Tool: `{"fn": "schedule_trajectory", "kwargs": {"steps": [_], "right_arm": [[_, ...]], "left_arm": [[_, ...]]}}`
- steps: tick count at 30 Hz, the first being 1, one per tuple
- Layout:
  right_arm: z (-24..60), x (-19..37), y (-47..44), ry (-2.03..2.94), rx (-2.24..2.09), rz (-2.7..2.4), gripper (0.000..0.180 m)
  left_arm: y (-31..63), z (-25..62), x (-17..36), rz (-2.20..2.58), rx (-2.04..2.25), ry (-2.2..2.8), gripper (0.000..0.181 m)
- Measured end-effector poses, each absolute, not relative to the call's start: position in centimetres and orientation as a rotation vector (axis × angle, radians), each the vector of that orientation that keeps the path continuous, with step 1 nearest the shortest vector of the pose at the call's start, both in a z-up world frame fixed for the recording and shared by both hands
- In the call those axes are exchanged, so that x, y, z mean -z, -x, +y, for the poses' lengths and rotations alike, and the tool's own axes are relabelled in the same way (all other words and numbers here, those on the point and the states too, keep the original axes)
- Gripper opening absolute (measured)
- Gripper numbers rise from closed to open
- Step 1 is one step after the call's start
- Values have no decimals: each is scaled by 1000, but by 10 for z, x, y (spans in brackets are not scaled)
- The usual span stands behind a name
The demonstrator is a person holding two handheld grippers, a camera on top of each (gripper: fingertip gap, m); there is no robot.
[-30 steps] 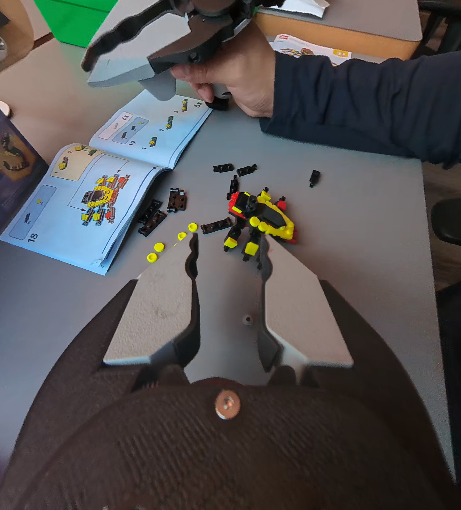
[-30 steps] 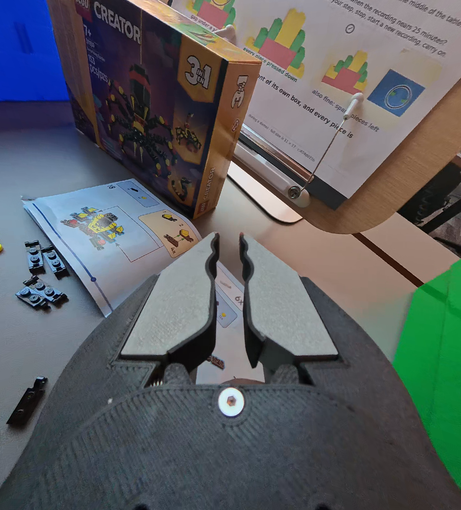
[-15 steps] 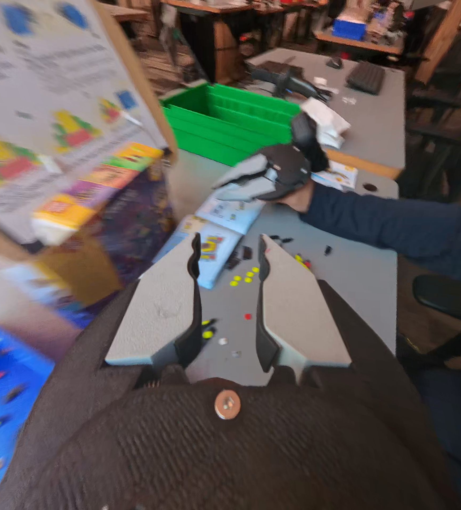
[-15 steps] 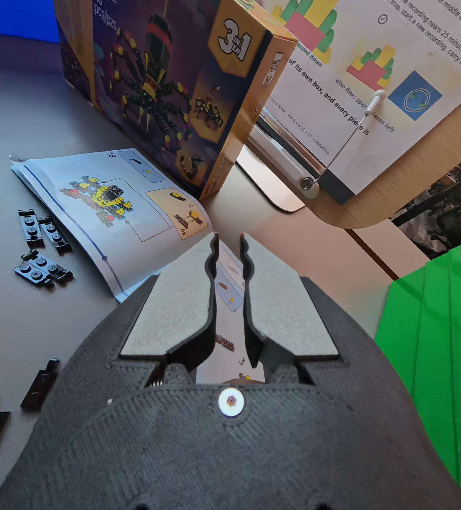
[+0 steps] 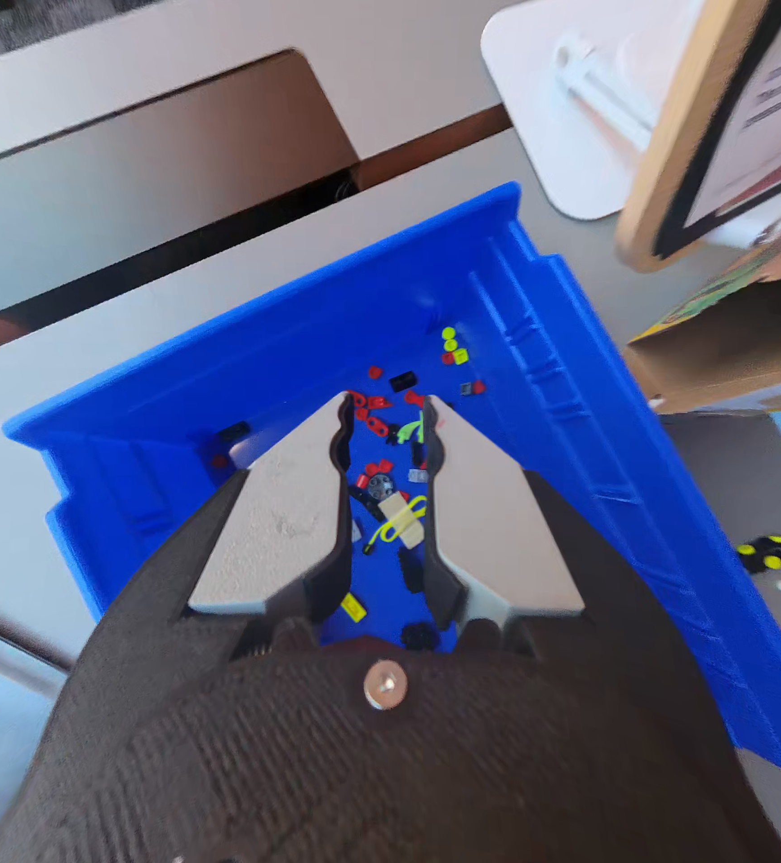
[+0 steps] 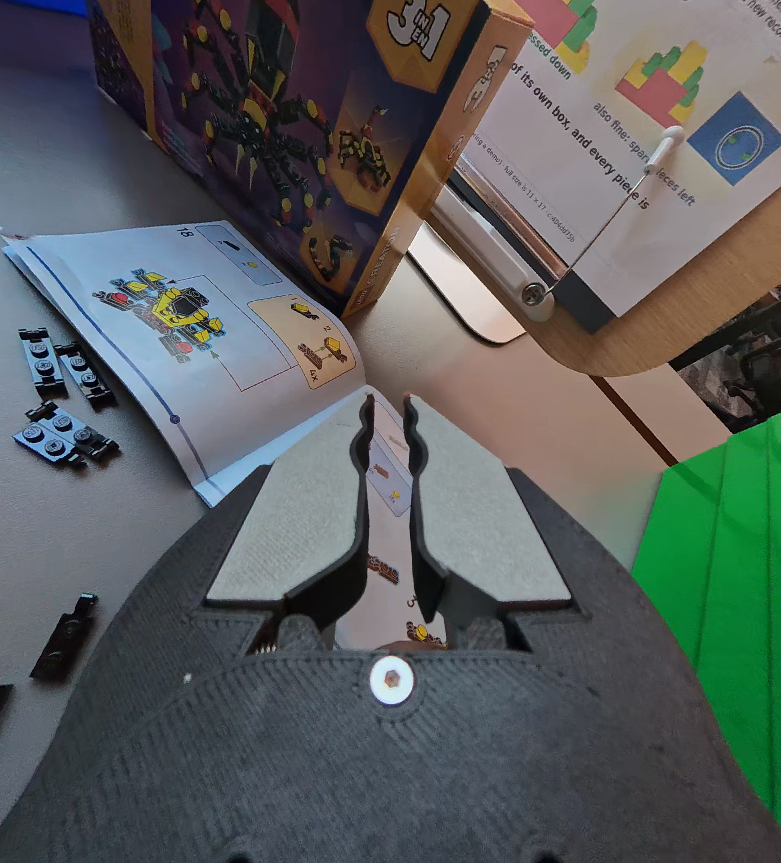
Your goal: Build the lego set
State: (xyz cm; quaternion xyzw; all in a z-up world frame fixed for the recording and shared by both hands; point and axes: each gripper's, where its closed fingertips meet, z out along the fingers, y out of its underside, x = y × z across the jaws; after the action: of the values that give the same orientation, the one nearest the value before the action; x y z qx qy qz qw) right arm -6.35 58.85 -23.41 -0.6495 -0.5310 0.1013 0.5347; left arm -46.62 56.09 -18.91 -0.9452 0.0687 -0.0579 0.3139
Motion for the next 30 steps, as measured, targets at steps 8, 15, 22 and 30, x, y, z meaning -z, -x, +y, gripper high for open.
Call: {"fn": "schedule_trajectory", "kwargs": {"steps": [8,15,22,30], "right_arm": [[591,234,62,1550,-256,-1260,9],[589,238,64,1541,-218,-1295,8],[588,233,63,1523,-230,-1276,7],[587,234,64,1521,-230,-1282,6]], "left_arm": [[521,537,240,193,-99,2793,18],[541,540,244,202,-324,2810,9],[528,540,261,285,-295,2861,5],[524,535,267,287,-263,2903,7]]}}
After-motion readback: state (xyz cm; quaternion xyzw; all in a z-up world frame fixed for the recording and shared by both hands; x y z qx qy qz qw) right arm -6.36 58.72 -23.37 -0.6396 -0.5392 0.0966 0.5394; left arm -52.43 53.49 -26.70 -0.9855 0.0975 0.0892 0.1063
